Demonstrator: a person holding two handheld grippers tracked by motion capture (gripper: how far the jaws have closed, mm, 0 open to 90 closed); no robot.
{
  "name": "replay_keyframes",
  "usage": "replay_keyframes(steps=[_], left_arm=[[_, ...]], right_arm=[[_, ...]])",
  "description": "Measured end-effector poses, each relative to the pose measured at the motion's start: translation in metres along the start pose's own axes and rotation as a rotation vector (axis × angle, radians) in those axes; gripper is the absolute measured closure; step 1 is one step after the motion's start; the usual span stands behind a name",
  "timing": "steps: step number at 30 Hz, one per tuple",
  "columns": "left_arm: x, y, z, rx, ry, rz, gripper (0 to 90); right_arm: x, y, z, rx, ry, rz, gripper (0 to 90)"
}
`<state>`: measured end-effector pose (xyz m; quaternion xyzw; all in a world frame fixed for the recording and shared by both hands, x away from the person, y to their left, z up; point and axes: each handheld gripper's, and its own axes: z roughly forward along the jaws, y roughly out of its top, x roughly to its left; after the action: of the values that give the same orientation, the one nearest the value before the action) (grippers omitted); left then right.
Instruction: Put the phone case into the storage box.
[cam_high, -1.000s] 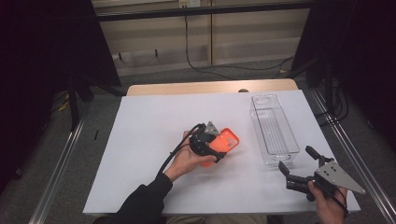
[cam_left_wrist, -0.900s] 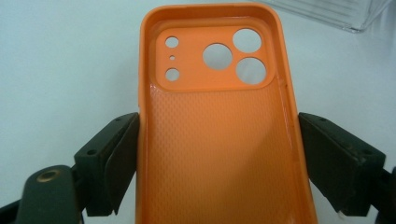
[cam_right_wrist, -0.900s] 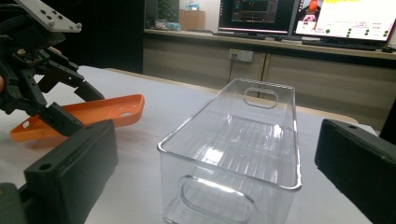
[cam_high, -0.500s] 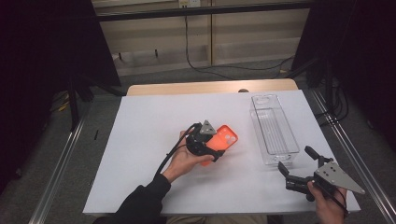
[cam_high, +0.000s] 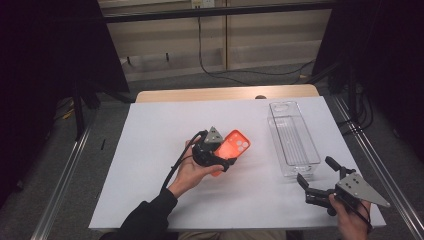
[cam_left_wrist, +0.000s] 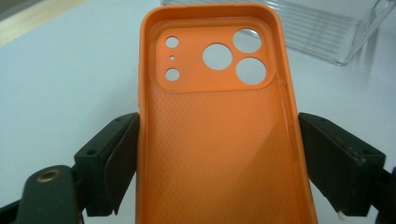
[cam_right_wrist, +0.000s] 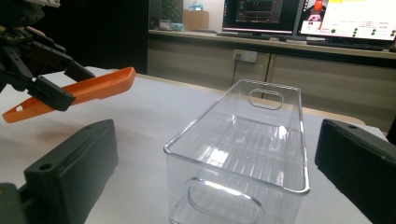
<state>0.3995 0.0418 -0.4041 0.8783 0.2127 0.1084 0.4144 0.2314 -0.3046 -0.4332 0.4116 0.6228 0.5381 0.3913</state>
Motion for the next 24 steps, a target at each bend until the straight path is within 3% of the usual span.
replay_keyframes(steps=[5,12,19,24], left_arm=[[-0.002,0.001,-0.013,-0.016,0.015,0.020,16.2],[0.000,-0.009,-0.019,-0.025,0.013,-0.017,16.2],[-0.003,-0.015,-0.025,-0.035,0.025,-0.025,16.1],[-0.008,-0.017,-0.032,-0.046,0.042,-0.003,16.2]], right_arm=[[0.002,0.000,0.002,0.010,0.012,0.005,0.0],[0.005,0.003,0.006,0.013,0.019,0.005,0.0],[0.010,0.008,0.012,0.002,0.028,0.002,0.0],[0.017,0.014,0.019,-0.004,0.050,-0.001,0.0]])
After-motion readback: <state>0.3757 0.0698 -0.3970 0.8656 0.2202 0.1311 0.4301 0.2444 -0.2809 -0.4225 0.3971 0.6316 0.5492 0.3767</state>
